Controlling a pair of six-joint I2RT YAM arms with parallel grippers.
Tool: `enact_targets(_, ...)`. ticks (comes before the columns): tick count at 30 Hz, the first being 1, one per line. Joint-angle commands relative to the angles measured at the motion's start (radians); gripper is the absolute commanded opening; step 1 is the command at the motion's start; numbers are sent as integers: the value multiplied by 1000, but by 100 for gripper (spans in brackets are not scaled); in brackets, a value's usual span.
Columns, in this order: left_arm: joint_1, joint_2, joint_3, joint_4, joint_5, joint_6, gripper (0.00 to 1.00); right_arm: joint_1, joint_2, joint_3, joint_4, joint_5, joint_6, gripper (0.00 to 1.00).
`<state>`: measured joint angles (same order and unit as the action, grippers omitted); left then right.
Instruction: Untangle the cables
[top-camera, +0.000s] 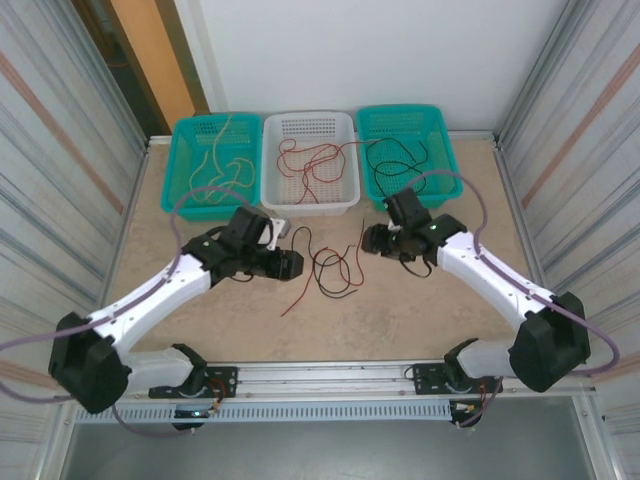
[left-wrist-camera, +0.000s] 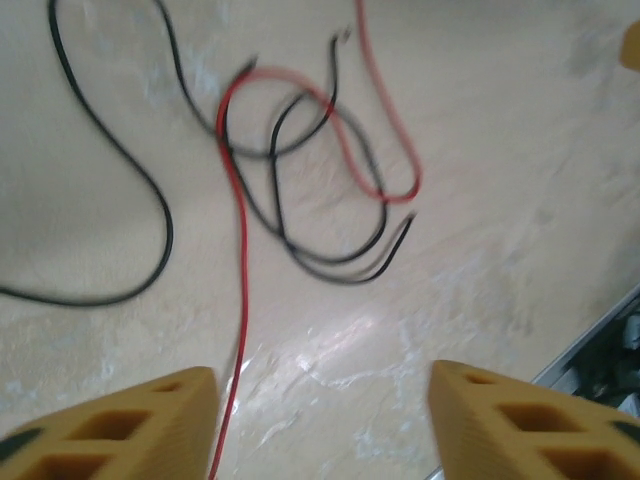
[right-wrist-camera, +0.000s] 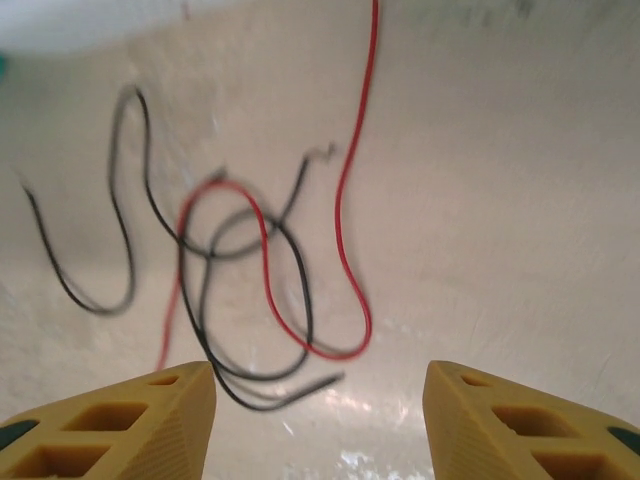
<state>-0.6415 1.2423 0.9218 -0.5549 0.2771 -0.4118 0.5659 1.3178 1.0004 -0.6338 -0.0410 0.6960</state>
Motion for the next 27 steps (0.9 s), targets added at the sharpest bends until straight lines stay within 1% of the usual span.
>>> enact_targets(1, -7, 33, 26, -59, -45, 30, 48, 44, 46, -29, 38, 28, 63, 51)
enact_targets(4, -6, 13, 30, -34, -50, 23, 45, 58, 130, -7, 25, -2, 56, 41)
enact_targets(6, -4, -3, 34, -25, -64, 14, 43, 61, 180, 18, 13, 11, 55, 38)
enact_targets(9, -4, -14, 38, -19, -59, 8, 41, 61, 248, 43, 16, 35, 53, 38)
enact_targets(11, -4, -24, 41, -19, -56, 5, 40, 62, 309, 69, 11, 40, 54, 36)
enact_targets(13, -4, -44, 43, -19, -57, 4, 40, 65, 365, 94, 21, 42, 47, 35)
enact_targets(19, -4, -103, 71, -38, -75, 16, 40, 70, 513, 196, 22, 103, 0, 32)
enact_targets(22, -3, -119, 87, -45, -77, 22, 39, 69, 575, 246, 2, 139, -15, 28)
enact_targets(24, -3, -126, 94, -51, -77, 23, 40, 62, 607, 264, -5, 135, -19, 21)
enact_targets(27, -2, -131, 99, -55, -74, 25, 40, 64, 614, 264, 0, 121, -23, 10)
